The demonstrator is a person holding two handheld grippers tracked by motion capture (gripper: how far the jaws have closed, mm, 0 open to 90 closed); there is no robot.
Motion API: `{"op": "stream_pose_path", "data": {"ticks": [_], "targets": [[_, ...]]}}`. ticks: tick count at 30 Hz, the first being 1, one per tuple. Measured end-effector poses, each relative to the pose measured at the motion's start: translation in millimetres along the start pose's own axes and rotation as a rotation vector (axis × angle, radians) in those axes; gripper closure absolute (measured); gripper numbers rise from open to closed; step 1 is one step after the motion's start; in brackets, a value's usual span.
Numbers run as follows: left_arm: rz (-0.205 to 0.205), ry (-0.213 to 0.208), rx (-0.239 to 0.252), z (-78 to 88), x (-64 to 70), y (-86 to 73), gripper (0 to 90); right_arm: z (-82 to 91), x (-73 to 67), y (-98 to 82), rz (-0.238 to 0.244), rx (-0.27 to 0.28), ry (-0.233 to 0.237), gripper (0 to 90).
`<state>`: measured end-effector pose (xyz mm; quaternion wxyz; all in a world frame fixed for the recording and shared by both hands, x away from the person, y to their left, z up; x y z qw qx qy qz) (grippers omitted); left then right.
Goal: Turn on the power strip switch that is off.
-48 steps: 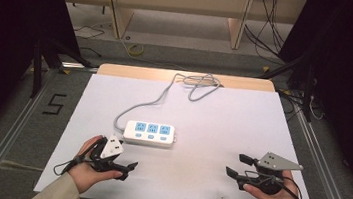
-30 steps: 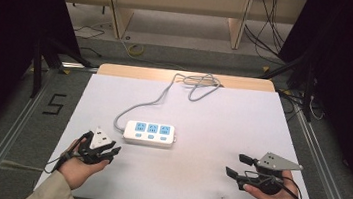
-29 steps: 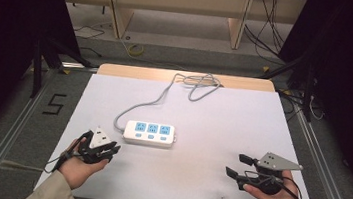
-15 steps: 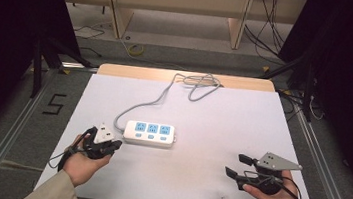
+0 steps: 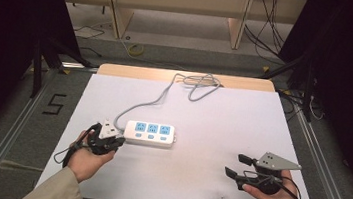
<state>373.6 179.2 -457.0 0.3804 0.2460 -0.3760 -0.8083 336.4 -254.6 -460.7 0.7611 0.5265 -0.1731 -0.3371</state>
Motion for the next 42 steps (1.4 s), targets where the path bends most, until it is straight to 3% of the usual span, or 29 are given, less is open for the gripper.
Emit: {"op": "stream_pose_path", "data": {"ticks": [7, 10, 42], "targets": [[0.005, -0.001, -0.005, -3.5, -2.7, 2.6, 89.8, -0.2, 0.2, -0.2, 0.001, -0.003, -0.001, 31.5], [0.025, -0.013, -0.005, -3.9, -3.2, 4.1, 89.9, -0.3, 0.1, -0.1, 0.001, -0.003, -0.001, 31.5], [0.038, -0.004, -0.014, -14.8, -4.7, 17.7, 89.9, -1.1, 0.0, -0.3, -0.002, -0.003, 0.004, 31.5]]}}
Point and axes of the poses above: each handheld gripper's, and its own axes: z roughly backward along the jaws, y roughly out of its top, x roughly to its right, the point moved 3 cm from there along -z, roughly forward along the jaws, and after that the axes turned 7 degrees about x, right-handed, at the moved point
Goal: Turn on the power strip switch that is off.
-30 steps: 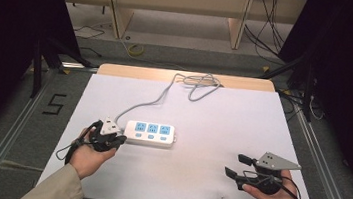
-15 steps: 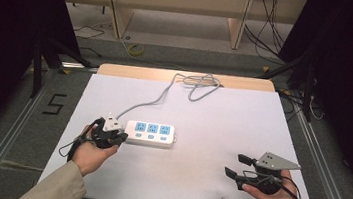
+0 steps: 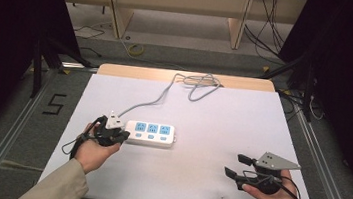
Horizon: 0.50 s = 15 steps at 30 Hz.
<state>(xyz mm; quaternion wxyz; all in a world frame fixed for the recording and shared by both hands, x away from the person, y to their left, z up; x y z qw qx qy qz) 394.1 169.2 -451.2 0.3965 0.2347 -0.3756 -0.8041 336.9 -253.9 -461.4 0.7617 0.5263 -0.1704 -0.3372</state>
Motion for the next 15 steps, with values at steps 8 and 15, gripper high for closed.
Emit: {"op": "stream_pose_path", "data": {"ticks": [8, 15], "targets": [[0.000, -0.001, -0.002, -3.7, 0.2, 2.9, 89.9, -0.1, 0.0, 0.0, -0.001, 0.000, 0.001, 31.5], [0.001, 0.000, -0.005, -6.4, 0.4, 6.0, 89.9, -0.1, 0.2, -0.1, -0.001, 0.000, 0.001, 31.5]]}}
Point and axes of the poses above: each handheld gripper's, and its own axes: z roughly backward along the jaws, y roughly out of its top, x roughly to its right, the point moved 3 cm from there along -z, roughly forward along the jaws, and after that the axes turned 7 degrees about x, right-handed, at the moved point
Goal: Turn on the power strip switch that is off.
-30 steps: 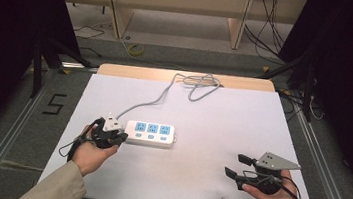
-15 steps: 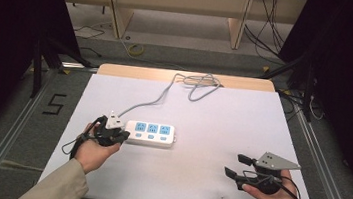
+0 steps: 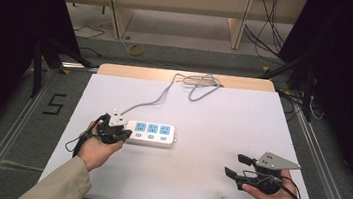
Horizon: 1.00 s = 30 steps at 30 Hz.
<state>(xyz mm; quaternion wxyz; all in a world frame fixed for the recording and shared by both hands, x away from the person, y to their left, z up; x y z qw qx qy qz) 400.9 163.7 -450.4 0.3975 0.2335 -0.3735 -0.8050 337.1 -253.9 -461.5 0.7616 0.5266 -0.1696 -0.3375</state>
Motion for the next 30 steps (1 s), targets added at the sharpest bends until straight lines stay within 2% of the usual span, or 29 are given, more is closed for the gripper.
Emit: {"op": "stream_pose_path", "data": {"ticks": [30], "targets": [[-0.002, -0.007, -0.008, -11.3, 1.4, 12.4, 89.9, -1.0, -0.1, -0.5, 0.004, -0.008, 0.001, 31.4]]}}
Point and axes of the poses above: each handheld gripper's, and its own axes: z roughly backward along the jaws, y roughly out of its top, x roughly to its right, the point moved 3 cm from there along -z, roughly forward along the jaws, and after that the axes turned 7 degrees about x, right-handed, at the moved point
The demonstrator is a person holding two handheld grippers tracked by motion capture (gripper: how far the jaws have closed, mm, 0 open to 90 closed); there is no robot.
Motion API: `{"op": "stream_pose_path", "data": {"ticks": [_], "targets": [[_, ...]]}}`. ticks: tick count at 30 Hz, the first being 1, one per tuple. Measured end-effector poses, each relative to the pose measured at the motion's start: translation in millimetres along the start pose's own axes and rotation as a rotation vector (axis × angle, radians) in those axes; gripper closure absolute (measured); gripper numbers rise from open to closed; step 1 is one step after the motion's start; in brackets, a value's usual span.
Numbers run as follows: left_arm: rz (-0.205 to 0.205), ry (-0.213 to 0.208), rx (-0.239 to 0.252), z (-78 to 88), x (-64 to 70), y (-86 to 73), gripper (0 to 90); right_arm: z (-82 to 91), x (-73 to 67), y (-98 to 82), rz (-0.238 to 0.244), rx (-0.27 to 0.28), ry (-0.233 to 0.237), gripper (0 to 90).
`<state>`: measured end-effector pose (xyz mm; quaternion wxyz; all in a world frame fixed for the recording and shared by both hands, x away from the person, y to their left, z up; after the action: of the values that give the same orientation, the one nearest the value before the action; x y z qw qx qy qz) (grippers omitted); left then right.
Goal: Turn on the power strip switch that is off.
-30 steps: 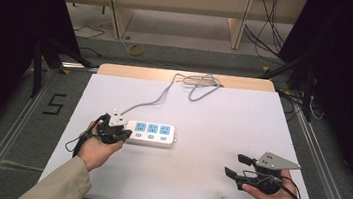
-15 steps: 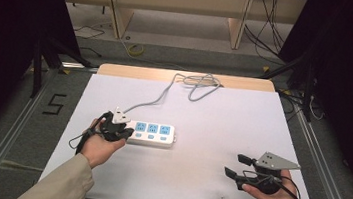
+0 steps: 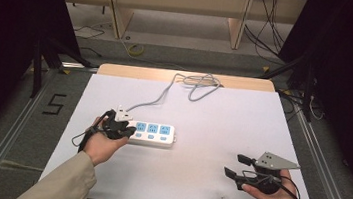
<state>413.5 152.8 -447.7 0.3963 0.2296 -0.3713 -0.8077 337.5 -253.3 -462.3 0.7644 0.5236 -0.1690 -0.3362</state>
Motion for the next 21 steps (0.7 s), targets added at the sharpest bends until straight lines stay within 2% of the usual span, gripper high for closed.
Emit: {"op": "stream_pose_path", "data": {"ticks": [21], "targets": [[-0.009, -0.015, -0.016, -12.8, 4.8, 9.7, 89.9, -0.2, -0.1, -0.1, -0.001, 0.001, 0.000, 31.4]]}}
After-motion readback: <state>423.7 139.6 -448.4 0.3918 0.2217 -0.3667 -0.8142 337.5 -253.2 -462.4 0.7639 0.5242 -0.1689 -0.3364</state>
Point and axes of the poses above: each handheld gripper's, and its own axes: z roughly backward along the jaws, y roughly out of its top, x roughly to its right, the point moved 3 cm from there along -z, roughly forward along the jaws, and after that the axes turned 7 degrees about x, right-handed, at the moved point
